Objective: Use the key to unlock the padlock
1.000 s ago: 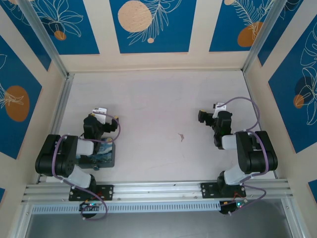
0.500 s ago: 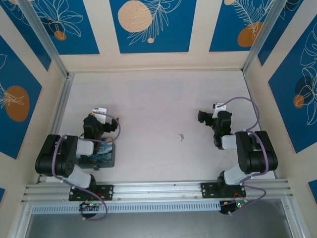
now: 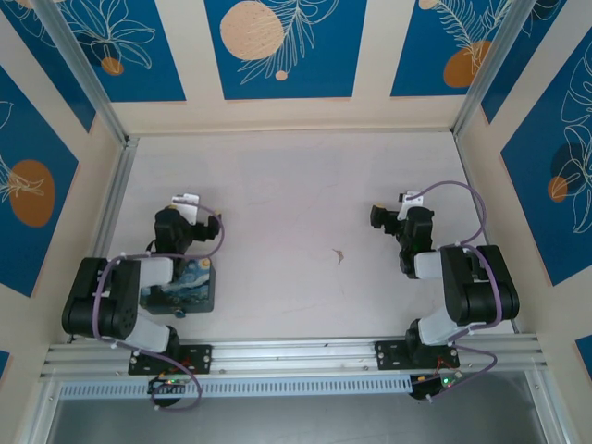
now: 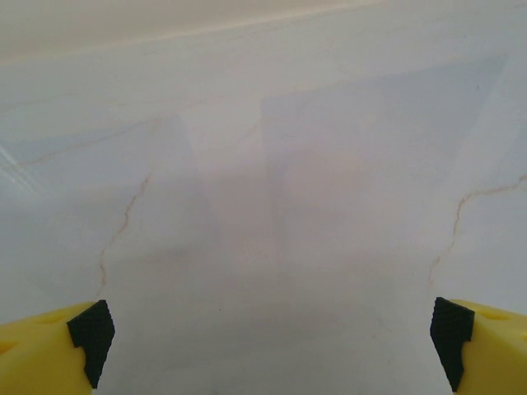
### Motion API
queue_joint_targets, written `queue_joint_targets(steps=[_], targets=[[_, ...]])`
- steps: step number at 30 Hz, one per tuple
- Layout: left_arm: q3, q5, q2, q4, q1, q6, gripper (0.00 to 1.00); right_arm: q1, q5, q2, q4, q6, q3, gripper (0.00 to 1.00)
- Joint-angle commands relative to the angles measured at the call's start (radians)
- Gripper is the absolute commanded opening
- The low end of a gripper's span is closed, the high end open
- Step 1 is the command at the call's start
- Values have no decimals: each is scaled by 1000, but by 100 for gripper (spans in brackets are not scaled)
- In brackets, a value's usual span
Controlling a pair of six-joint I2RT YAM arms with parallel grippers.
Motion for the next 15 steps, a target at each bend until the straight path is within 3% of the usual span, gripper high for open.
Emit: queue_joint_targets(steps=[1, 5, 10, 13, 15], targets=[[46, -22, -88, -136, 8, -20, 100, -3, 30, -32, 49, 8, -11, 99], [79, -56, -223, -236, 8, -42, 100, 0, 29, -31, 39, 4, -5, 99], [262, -52, -316, -609, 9, -58, 100, 12, 16, -62, 65, -22, -23, 99], [300, -51, -363, -716, 9, -78, 100, 1, -25, -211, -298, -17, 122, 99], [313, -52, -389, -769, 9, -106, 100, -24, -64, -267, -438, 13, 220, 99]])
